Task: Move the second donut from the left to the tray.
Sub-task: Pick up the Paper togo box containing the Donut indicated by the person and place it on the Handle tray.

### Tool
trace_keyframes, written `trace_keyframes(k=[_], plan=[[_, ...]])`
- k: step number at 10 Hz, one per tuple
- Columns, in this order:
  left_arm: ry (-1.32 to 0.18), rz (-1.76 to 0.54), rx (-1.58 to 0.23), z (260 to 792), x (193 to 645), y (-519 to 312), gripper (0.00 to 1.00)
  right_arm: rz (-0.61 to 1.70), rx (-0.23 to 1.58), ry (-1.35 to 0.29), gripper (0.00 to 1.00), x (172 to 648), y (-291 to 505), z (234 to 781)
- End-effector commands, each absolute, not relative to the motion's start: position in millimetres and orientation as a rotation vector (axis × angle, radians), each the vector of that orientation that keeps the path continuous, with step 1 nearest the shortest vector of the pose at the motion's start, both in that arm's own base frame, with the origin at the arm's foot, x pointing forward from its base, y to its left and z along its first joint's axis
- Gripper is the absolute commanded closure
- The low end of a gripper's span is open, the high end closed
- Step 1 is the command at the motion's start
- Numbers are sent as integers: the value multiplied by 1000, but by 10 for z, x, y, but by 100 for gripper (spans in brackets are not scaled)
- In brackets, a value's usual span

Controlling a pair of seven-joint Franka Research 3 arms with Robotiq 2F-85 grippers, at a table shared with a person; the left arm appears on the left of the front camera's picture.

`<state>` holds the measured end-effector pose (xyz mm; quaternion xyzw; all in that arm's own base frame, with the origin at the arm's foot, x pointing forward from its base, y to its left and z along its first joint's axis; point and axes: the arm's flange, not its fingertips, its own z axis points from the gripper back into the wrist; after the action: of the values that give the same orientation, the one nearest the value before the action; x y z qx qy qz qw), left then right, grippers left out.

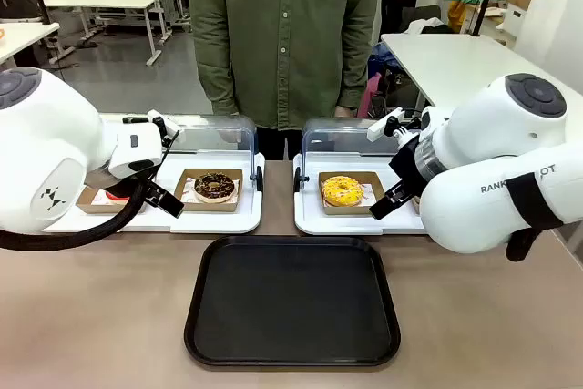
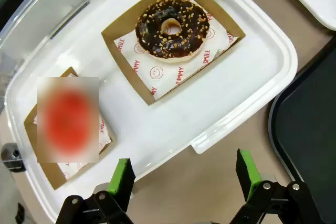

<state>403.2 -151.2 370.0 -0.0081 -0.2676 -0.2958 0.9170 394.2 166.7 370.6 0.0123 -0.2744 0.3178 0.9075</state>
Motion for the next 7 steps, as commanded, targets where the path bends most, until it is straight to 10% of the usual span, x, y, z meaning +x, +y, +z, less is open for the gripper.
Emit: trace_keyframes(k=[1, 7], plan=[[-551, -609, -17, 3701, 4032, -1512, 0, 656, 25, -566, 0, 3942, 1667, 3706], [-551, -609, -17, 3701, 4032, -1512, 0, 656, 25, -566, 0, 3942, 1667, 3706]])
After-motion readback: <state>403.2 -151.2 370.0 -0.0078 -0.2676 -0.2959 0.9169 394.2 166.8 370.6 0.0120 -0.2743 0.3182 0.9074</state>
